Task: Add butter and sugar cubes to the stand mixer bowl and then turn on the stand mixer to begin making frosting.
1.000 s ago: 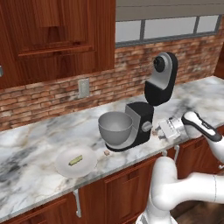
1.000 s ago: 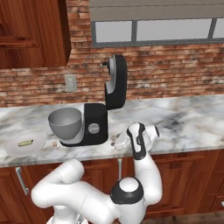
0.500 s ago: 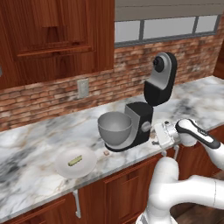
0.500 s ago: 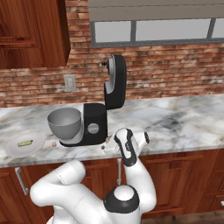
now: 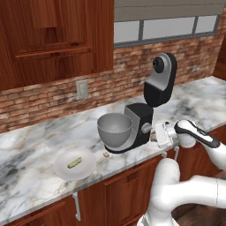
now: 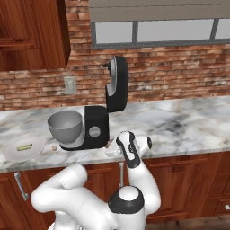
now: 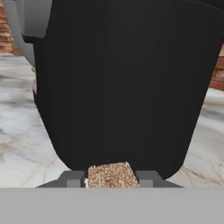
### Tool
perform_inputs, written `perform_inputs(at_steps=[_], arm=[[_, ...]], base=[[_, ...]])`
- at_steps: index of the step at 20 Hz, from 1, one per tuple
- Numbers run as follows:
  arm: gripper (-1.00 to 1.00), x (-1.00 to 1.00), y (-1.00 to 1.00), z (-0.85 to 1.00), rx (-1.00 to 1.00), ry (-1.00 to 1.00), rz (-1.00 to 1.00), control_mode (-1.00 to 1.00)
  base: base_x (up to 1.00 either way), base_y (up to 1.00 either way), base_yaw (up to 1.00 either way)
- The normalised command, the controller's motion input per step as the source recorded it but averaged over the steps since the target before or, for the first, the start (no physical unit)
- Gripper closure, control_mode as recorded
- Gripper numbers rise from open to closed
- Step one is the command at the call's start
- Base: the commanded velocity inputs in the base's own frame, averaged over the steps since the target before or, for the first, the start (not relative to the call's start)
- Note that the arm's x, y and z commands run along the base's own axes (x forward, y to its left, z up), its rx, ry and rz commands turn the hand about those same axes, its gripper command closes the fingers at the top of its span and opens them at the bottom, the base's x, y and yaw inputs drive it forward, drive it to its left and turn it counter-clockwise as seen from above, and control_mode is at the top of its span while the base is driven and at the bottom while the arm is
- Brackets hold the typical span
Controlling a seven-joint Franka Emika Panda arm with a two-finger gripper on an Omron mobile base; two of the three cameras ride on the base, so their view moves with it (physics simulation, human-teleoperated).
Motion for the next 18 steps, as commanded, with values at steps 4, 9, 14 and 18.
perform_inputs(at_steps=[4, 9, 14, 18], arm=[[1.0, -0.12, 0.19, 0.0, 0.0, -0.15, -0.1, -1.0], [1.0, -0.66, 0.01, 0.27, 0.0, -0.26, -0.17, -1.0], [1.0, -0.54, 0.08, 0.9, -0.11, -0.26, -0.2, -1.0], [1.0, -0.24, 0.18, 1.0, -0.3, -0.08, -0.14, -1.0]], base=[[0.0, 0.0, 0.0], [0.0, 0.0, 0.0], [0.0, 0.0, 0.0], [0.0, 0.0, 0.0]])
